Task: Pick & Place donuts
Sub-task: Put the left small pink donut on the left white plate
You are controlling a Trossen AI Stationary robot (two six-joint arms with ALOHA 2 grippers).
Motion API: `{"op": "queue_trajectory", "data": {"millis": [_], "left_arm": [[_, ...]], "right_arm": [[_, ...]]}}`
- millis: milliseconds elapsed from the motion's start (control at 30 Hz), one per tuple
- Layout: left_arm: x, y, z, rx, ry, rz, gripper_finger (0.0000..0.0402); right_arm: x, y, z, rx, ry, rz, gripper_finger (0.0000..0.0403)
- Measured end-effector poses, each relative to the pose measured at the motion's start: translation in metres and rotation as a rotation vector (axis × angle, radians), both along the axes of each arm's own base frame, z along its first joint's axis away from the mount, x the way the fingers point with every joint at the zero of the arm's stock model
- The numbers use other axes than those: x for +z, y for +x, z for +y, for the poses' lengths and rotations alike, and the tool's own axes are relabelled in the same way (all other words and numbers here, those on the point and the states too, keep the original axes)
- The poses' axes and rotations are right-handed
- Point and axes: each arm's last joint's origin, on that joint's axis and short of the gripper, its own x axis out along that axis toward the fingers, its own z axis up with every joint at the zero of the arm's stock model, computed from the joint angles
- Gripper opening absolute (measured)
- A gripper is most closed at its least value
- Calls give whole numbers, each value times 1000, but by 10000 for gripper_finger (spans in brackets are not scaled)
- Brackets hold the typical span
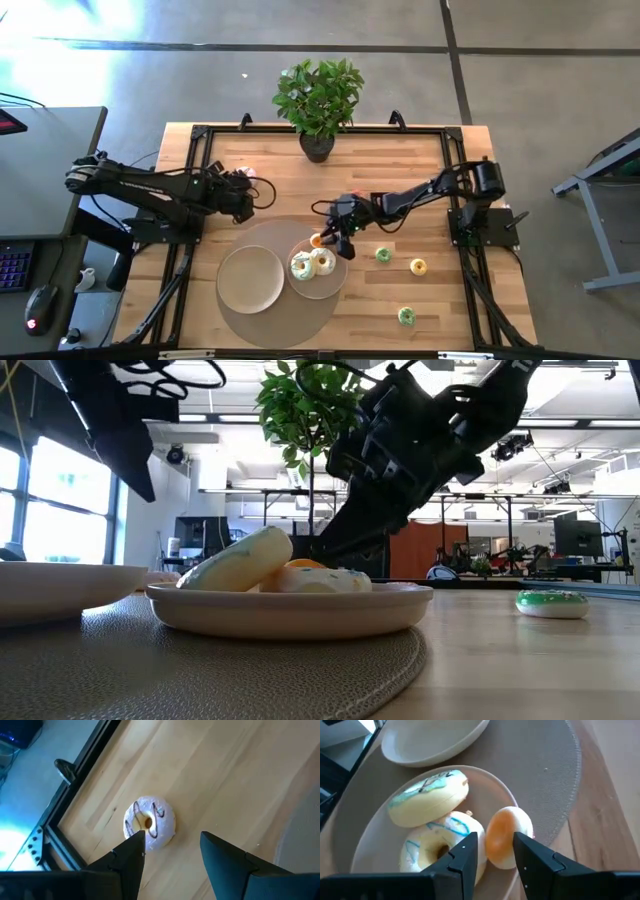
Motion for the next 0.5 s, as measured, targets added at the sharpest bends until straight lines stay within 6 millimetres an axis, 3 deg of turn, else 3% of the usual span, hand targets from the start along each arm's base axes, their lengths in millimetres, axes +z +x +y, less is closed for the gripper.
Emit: {"op": "queue_trajectory", "data": {"millis": [500], "left_arm": [[0,0,0,-21,2,10,185]], "right_arm": [[1,1,-1,-63,-81,-12,104]]}}
